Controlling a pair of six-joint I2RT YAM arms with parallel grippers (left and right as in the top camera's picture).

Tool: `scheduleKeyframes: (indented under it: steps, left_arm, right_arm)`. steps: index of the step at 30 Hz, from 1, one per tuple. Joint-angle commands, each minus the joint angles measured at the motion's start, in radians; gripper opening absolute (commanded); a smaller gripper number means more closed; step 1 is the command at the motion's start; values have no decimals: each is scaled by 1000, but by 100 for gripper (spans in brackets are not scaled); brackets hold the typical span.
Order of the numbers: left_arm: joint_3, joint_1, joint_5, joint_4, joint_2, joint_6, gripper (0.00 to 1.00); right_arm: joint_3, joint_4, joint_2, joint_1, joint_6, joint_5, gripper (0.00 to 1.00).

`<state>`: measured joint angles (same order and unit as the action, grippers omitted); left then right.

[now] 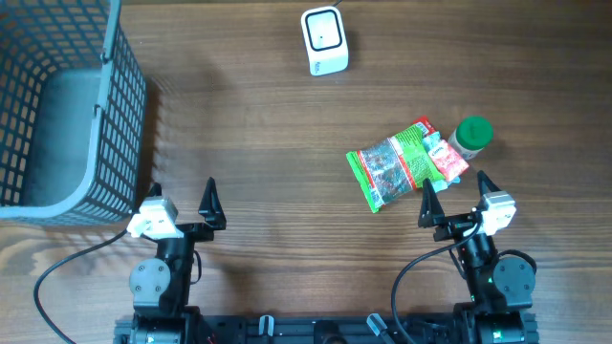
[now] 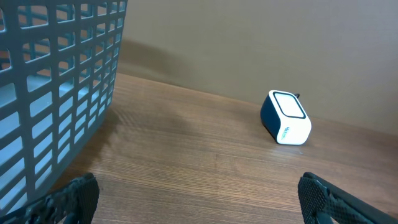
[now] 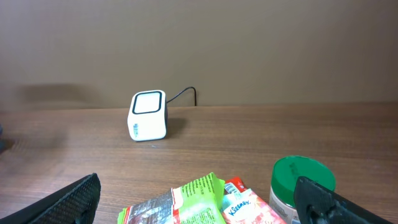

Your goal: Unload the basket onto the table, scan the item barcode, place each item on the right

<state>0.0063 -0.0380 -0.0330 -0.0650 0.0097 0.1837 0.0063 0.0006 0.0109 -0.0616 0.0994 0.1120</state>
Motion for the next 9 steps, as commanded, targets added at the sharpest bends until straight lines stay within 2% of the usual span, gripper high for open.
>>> scheduleKeyframes:
  steps: [1,9]
  left_arm:
    - [-1,6,-17,-4,-5,-23,100]
    - [-1,6,-17,-4,-5,-23,100]
  right_arm:
    - [-1,6,-7,7,-18,13,100]
    - [-1,6,-7,7,-18,13,100]
